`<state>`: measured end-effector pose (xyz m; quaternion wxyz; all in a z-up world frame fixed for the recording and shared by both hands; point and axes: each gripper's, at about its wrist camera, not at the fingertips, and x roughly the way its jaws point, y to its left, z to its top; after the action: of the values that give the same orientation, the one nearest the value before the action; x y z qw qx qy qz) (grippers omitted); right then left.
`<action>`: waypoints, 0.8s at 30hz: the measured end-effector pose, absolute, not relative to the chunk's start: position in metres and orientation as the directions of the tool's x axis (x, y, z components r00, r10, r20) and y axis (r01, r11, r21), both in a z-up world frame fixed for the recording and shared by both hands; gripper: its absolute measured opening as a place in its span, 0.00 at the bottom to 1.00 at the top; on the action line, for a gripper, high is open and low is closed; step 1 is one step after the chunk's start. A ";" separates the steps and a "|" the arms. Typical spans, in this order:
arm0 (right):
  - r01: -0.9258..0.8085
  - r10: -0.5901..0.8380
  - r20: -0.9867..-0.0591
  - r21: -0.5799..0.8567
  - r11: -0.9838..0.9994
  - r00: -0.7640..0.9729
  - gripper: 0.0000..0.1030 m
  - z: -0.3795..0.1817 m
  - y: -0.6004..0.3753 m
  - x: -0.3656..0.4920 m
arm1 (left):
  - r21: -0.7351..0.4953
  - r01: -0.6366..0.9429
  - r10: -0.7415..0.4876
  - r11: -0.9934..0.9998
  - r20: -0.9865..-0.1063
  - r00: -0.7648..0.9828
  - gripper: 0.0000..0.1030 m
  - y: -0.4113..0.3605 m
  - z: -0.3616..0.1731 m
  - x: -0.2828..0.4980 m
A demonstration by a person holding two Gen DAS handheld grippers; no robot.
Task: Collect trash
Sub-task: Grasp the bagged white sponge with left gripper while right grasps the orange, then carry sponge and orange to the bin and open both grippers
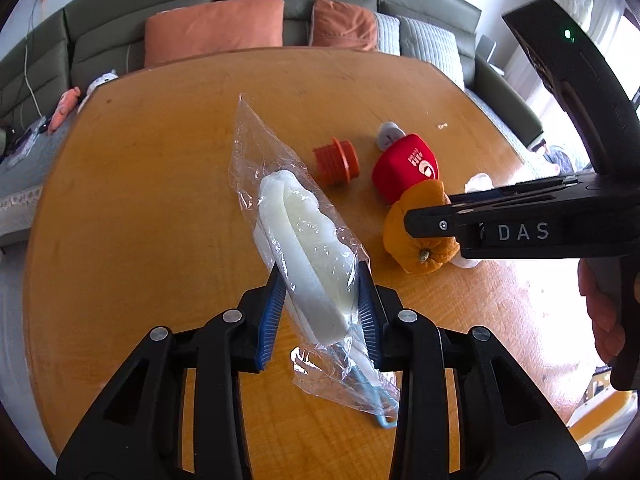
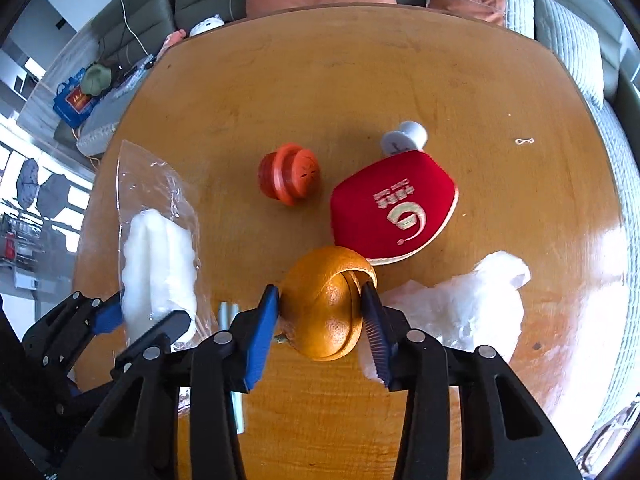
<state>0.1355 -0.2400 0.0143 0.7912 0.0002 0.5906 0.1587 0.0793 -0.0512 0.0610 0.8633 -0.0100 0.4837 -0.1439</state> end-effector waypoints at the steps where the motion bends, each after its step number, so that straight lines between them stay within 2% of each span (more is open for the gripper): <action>1: -0.252 0.251 -0.934 0.186 0.950 0.256 0.42 0.016 -0.238 0.133 | -0.156 0.237 -0.258 0.959 -0.829 0.497 0.34 -0.047 0.063 0.077; 11: -0.285 0.277 -0.910 0.190 0.940 0.307 0.42 0.048 -0.199 0.108 | -0.161 0.205 -0.249 0.965 -0.804 0.540 0.34 -0.001 0.079 0.058; 24: -0.437 0.334 -0.903 0.195 0.878 0.269 0.42 0.062 -0.070 0.077 | -0.157 0.091 -0.181 0.983 -0.795 0.579 0.34 0.107 0.085 0.014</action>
<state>0.0765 -0.0700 0.0618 0.7952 -0.0462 0.5539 0.2424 0.0144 0.1074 0.0848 0.8872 -0.0497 0.4523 -0.0766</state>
